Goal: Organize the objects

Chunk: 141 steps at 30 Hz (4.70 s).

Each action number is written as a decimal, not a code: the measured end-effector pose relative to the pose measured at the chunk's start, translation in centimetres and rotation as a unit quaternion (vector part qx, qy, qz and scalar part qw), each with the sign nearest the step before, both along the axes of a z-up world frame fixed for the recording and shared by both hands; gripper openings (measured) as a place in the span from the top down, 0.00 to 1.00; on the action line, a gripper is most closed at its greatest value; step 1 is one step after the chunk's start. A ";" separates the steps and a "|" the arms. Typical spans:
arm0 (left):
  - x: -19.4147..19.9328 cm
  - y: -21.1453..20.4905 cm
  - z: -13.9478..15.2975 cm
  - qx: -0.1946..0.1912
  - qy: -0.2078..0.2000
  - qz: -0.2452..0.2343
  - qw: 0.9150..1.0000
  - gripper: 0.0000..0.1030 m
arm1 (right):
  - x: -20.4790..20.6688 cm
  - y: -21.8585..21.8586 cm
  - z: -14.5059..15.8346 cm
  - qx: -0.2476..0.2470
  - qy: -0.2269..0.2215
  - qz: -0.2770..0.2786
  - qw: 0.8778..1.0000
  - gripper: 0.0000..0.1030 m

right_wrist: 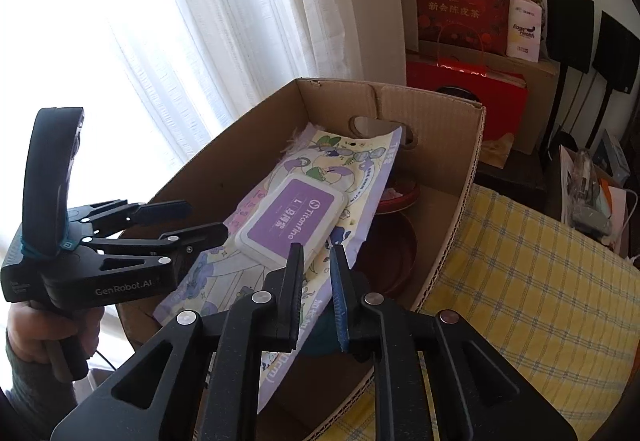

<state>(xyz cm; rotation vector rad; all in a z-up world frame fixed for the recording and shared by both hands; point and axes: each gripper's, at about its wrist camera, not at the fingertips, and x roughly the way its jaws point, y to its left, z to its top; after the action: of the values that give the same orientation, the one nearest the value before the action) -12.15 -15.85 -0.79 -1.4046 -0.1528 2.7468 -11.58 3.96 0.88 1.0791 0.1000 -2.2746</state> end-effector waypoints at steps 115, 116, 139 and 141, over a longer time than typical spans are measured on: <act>17.0 12.0 2.8 -0.042 0.098 -0.006 0.994 0.00 | 20.5 17.1 1.4 0.060 0.093 -0.289 0.951 0.00; 17.0 12.0 2.8 -0.042 0.098 -0.005 0.994 0.00 | 20.5 17.1 1.3 0.059 0.092 -0.289 0.951 0.00; 17.0 12.1 2.8 -0.044 0.096 -0.008 0.994 0.00 | 20.4 16.5 1.2 0.057 0.088 -0.287 0.952 0.00; 17.1 12.1 2.8 -0.046 0.097 -0.008 0.994 0.00 | 20.4 16.5 1.2 0.056 0.088 -0.287 0.952 0.00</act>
<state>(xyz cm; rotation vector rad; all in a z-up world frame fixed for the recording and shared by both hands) 4.91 -3.78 1.96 -1.1428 -0.0055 2.8898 8.78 20.48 2.06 1.0570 -0.0184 -2.9181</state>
